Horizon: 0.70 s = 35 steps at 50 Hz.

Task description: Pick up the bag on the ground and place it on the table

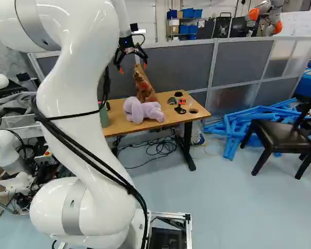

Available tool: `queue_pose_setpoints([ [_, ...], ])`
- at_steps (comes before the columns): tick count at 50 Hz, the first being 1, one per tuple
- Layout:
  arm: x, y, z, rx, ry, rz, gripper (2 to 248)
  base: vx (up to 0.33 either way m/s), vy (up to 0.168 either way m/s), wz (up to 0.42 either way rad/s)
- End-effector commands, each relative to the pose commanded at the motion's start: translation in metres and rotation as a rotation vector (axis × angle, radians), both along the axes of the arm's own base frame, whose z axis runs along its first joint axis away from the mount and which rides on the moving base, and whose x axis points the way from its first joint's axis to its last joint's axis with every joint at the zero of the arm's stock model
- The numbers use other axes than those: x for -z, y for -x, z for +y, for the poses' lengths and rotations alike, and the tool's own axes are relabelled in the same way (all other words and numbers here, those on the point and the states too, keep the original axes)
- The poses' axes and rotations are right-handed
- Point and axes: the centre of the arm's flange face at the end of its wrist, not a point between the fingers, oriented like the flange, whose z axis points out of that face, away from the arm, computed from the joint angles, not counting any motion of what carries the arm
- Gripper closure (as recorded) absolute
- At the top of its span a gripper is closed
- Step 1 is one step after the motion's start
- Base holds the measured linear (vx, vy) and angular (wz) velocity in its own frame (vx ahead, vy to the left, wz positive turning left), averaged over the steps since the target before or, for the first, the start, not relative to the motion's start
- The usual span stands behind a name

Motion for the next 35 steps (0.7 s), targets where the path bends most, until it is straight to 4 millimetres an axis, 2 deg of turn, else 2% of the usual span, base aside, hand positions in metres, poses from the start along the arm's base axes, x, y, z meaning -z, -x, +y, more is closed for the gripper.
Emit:
queue_pose_setpoints([
  [35, 0.057, 0.028, -0.016, 0.053, -0.035, -0.125, 3, 0.0, 0.0, 0.0],
])
